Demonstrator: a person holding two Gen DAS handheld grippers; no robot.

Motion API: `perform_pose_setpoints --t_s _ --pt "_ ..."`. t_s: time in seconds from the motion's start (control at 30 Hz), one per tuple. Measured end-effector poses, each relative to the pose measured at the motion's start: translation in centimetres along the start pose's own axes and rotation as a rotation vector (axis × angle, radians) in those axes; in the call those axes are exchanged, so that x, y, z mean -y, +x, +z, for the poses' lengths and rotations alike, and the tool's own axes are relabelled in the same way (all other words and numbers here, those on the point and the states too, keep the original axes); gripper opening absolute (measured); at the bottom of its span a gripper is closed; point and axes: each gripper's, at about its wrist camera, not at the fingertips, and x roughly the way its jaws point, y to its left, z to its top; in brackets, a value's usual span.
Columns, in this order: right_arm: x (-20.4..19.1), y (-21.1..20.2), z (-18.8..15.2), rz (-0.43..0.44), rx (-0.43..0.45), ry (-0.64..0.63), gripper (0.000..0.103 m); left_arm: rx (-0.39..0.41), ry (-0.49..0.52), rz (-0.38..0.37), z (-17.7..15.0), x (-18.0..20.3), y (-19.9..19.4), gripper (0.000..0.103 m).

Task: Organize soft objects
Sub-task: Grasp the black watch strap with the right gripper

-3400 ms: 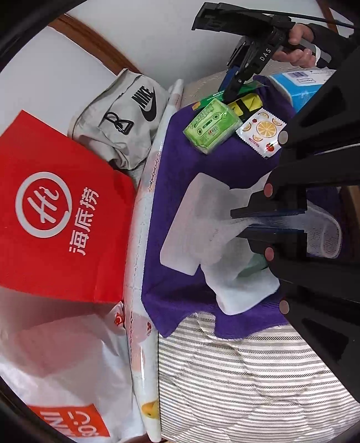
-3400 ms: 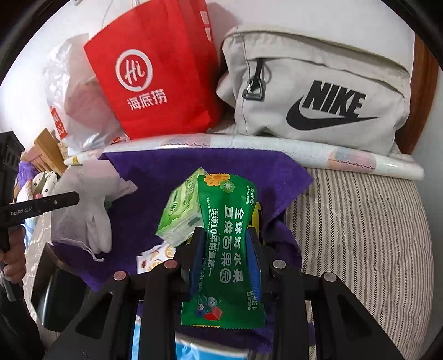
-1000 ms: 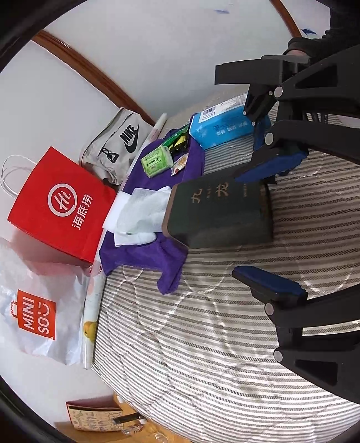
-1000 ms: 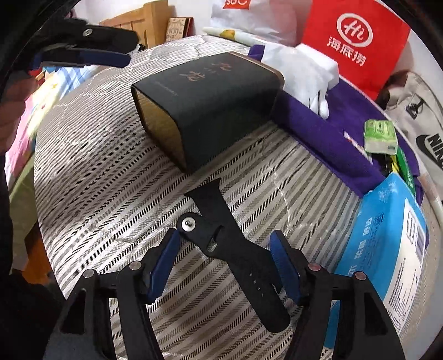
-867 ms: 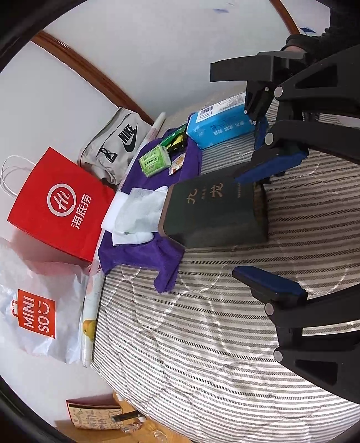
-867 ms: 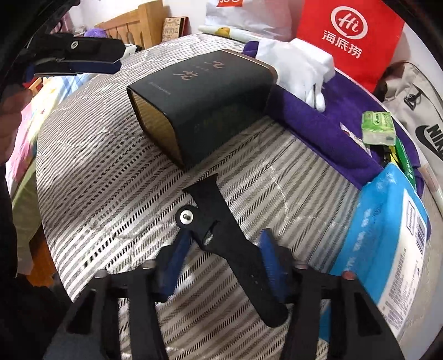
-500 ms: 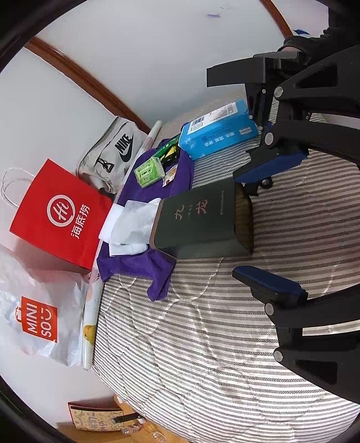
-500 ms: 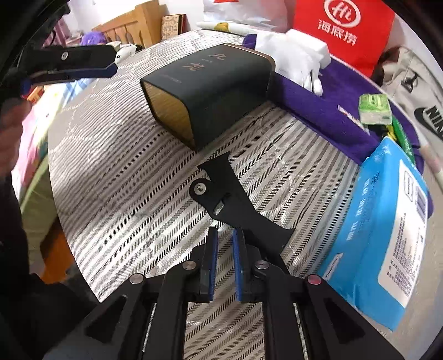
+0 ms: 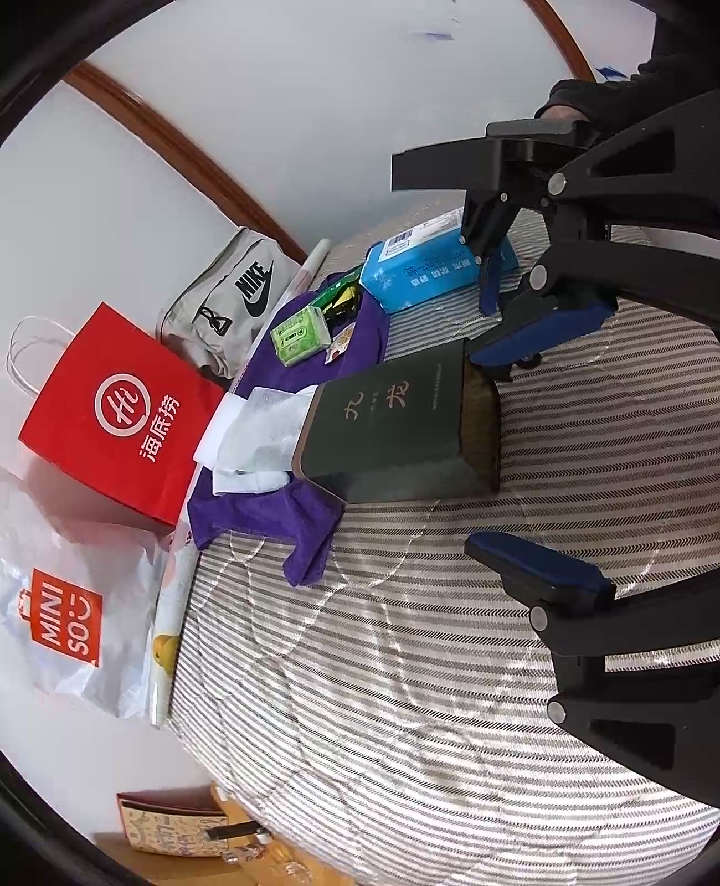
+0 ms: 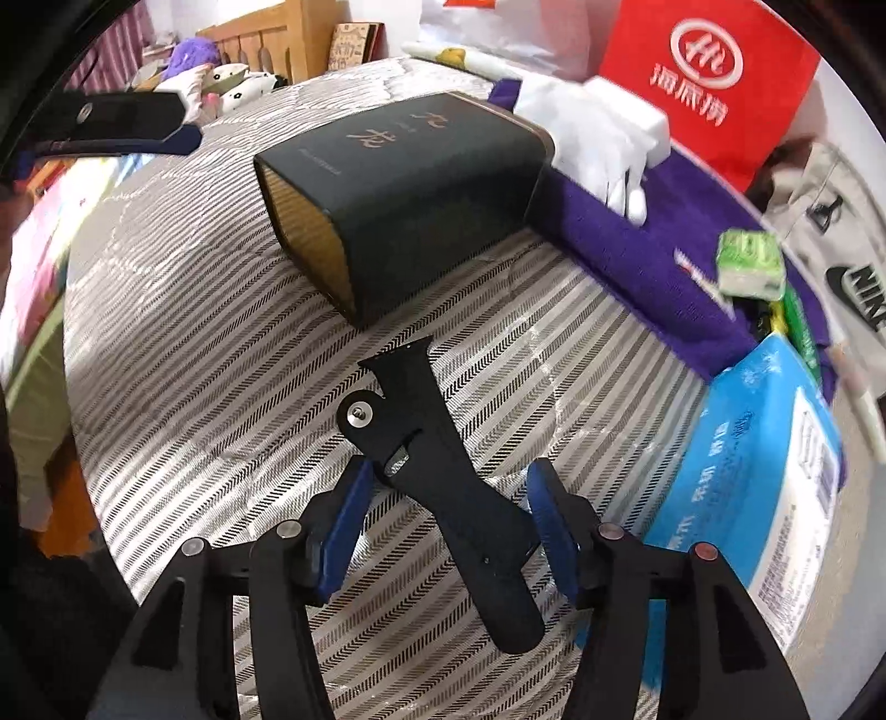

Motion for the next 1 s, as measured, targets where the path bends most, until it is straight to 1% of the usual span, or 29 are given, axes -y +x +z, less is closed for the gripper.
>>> perform_pose_setpoints --t_s 0.03,0.1,0.17,0.3,0.43,0.5,0.53,0.77,0.93,1.0 --pt "0.1 0.0 0.1 0.013 -0.008 0.010 0.052 -0.004 -0.003 -0.005 0.0 -0.1 0.1 0.060" --pt "-0.2 -0.2 0.1 0.010 -0.023 0.000 0.040 -0.011 -0.006 -0.005 -0.1 0.0 0.3 0.060" --pt "-0.7 -0.4 0.0 0.012 -0.048 -0.005 0.034 -0.014 -0.003 -0.001 -0.2 0.1 0.4 0.060" --pt "-1.5 -1.1 -0.7 0.043 -0.073 0.002 0.033 -0.010 -0.001 -0.006 -0.3 0.2 0.1 0.060" --pt "-2.0 -2.1 -1.3 0.075 -0.048 0.015 0.032 -0.006 0.000 -0.002 -0.4 0.2 -0.1 0.060" --pt "-2.2 -2.2 -1.8 0.083 -0.040 0.023 0.029 -0.009 -0.007 -0.003 -0.4 0.2 -0.1 0.060" --pt "-2.2 -2.2 -2.0 0.082 -0.038 0.028 0.029 -0.012 -0.009 -0.002 -0.4 0.2 0.0 0.060" --pt "-0.9 -4.0 -4.4 0.085 0.041 0.149 0.026 -0.034 0.011 0.014 -1.1 0.9 0.4 0.060" --pt "0.4 -6.0 -6.3 0.074 0.103 0.215 0.026 -0.052 0.056 0.012 -2.4 2.4 0.7 0.060" --pt "0.7 -6.8 -7.1 0.067 0.122 0.234 0.026 -0.062 0.079 0.027 -3.0 3.3 1.2 0.060"
